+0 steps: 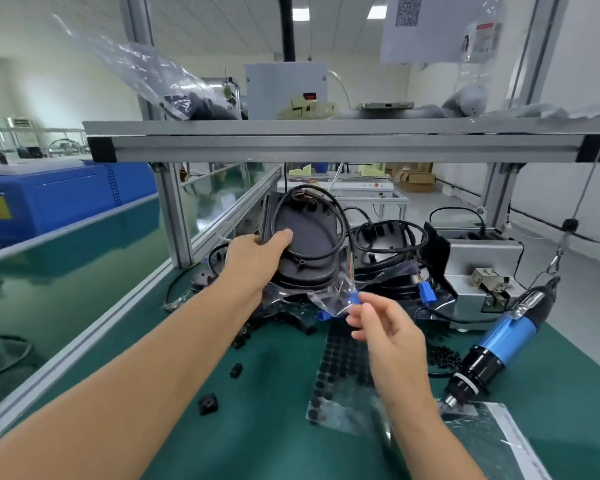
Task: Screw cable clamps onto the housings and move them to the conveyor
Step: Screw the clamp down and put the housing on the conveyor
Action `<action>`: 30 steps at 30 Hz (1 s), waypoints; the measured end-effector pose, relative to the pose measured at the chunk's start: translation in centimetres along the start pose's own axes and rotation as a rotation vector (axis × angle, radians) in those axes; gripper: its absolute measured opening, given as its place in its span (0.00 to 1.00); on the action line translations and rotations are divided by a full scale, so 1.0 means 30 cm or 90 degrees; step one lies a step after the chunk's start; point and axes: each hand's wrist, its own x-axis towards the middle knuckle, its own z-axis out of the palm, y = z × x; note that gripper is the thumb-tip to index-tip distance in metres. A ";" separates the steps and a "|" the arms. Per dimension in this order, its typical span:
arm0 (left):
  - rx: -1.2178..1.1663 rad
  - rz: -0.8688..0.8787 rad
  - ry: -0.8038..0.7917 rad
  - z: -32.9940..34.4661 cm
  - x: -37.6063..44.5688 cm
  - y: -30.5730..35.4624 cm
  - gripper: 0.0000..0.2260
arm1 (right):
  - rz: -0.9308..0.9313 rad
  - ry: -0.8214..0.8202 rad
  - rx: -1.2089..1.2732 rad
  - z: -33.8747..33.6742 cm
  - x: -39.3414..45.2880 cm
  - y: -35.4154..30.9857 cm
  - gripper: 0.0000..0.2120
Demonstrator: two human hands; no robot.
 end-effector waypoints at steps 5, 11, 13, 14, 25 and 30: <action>-0.060 0.006 -0.004 -0.151 -0.330 -0.046 0.09 | -0.029 -0.004 -0.061 -0.037 -0.054 -0.101 0.22; 0.023 -0.171 -0.086 -0.267 -0.623 -0.171 0.11 | 0.073 -0.206 -0.229 -0.065 -0.247 -0.140 0.37; 0.084 -0.205 -0.091 -0.268 -0.662 -0.221 0.14 | 0.136 -0.235 -0.296 -0.087 -0.286 -0.128 0.38; 0.112 -0.208 -0.086 -0.264 -0.676 -0.242 0.15 | 0.160 -0.250 -0.341 -0.095 -0.299 -0.123 0.39; 0.507 -0.063 -0.224 -0.257 -0.644 -0.239 0.19 | 0.210 -0.260 -0.461 -0.107 -0.293 -0.082 0.17; 0.567 0.091 -0.156 -0.349 -0.553 -0.262 0.24 | 0.133 -0.231 -0.634 -0.103 -0.296 -0.104 0.26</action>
